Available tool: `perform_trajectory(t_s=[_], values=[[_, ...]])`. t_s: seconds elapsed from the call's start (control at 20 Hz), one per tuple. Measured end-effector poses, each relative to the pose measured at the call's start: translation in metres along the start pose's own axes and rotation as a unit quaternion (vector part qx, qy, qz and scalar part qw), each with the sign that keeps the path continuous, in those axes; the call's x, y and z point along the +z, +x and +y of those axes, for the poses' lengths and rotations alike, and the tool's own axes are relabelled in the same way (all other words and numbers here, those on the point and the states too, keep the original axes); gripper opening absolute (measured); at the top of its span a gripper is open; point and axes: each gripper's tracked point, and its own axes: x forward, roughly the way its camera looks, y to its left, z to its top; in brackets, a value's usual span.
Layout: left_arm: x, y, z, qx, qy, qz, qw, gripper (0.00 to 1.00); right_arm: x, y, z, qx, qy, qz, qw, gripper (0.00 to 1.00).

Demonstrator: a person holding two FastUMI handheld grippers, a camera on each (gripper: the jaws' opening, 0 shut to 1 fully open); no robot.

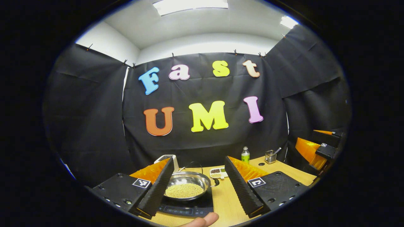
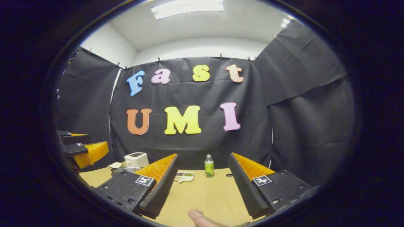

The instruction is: First push the handle of the pot to place it horizontally, then grasp the pot with both hands and set it on the induction cooktop.

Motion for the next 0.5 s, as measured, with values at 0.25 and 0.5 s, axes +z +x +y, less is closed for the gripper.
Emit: perform_trajectory(t_s=[0.25, 0.5], values=[[-0.001, -0.013, -0.008, 0.008, -0.005, 0.001, 1.000, 0.96, 0.010, -0.007, -0.019, -0.011, 0.008, 0.000, 1.000, 0.96], [0.008, -0.013, -0.011, 0.017, -0.026, -0.007, 0.999, 0.96, 0.012, -0.018, -0.029, -0.016, 0.012, -0.002, 1.000, 0.96]])
